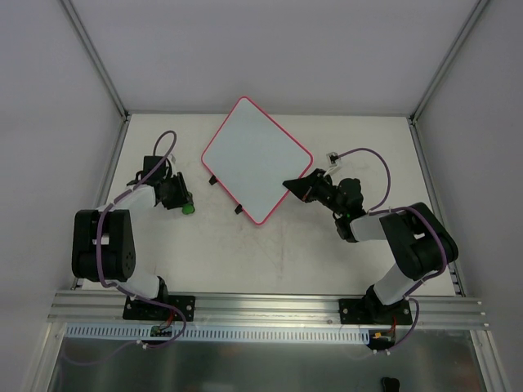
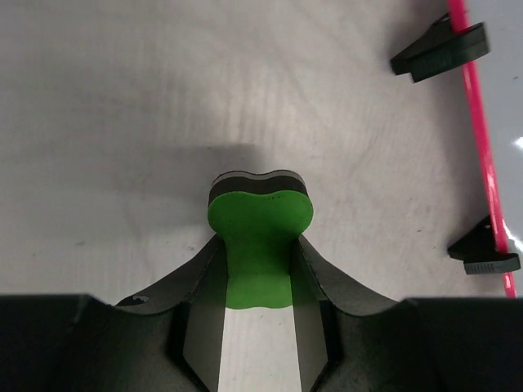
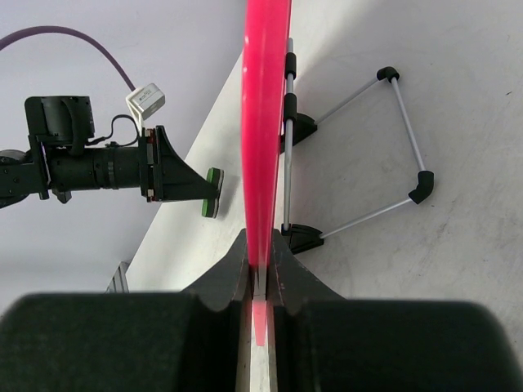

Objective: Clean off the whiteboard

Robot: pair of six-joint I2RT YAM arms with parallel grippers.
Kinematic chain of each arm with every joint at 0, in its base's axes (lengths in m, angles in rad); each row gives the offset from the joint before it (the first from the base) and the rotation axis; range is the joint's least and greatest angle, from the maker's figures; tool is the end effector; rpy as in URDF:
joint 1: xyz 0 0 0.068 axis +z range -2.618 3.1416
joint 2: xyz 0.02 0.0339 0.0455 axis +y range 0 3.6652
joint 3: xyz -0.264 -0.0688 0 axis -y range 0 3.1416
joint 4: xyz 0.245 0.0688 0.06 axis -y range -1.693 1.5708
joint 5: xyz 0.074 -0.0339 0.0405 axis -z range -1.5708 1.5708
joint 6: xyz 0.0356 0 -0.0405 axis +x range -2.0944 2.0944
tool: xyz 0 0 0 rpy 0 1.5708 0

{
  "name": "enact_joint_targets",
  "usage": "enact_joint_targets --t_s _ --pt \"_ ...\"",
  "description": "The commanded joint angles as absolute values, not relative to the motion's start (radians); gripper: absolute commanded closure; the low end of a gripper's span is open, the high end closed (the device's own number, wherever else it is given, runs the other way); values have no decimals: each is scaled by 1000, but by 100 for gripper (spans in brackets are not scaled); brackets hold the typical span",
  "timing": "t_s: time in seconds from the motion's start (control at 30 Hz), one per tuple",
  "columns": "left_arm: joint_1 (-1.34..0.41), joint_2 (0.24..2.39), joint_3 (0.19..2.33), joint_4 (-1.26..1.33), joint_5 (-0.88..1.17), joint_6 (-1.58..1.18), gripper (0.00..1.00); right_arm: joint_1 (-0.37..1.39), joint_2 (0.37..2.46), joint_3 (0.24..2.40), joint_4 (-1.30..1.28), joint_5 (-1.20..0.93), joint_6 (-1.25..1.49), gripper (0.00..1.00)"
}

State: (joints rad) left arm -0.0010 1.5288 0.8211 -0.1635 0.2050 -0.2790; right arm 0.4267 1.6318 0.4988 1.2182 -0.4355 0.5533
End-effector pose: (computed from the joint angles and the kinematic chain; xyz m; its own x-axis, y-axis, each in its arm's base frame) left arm 0.3042 -0.0076 0.1803 -0.7719 -0.2689 -0.5761 -0.0838 0.9413 -0.3271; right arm 0.2671 0.1379 0.1896 -0.3324 0.3723 -0.8666 -0.6855 0.5357 0.4930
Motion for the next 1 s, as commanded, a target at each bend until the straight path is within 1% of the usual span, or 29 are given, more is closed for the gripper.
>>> enact_joint_targets --t_s 0.0,0.13,0.23,0.43,0.47,0.53,0.67,0.7,0.77,0.8,0.83,0.9,0.93,0.97 --pt "28 1460 810 -167 258 -276 94 433 1598 514 1532 -509 571 100" --pt "26 1468 793 -167 216 -247 92 433 1611 529 1532 -523 575 100" --pt "26 1468 784 -186 176 -229 87 439 1627 546 1532 -532 581 100" --pt "26 1486 811 -235 159 -196 81 448 1637 557 1532 -535 584 100" --pt "26 1496 816 -236 170 -192 79 446 1631 554 1532 -534 580 100" --pt "26 1522 824 -236 193 -176 75 446 1629 551 1532 -532 580 95" --pt "26 1540 827 -235 192 -163 63 446 1624 548 1532 -534 575 91" --pt "26 1545 828 -236 186 -163 63 446 1626 548 1532 -534 577 91" --pt "26 1545 827 -238 134 -170 67 445 1628 549 1532 -532 578 91" --pt "26 1539 825 -239 114 -176 68 446 1629 551 1532 -537 580 94" --pt "26 1536 824 -239 103 -178 67 446 1631 551 1532 -535 580 96" --pt "26 1528 822 -239 92 -179 67 446 1631 549 1532 -531 580 95" --pt "26 1528 822 -241 94 -181 63 445 1631 549 1532 -531 578 94" --pt "26 1529 824 -239 115 -178 2 446 1631 548 1534 -529 577 91"
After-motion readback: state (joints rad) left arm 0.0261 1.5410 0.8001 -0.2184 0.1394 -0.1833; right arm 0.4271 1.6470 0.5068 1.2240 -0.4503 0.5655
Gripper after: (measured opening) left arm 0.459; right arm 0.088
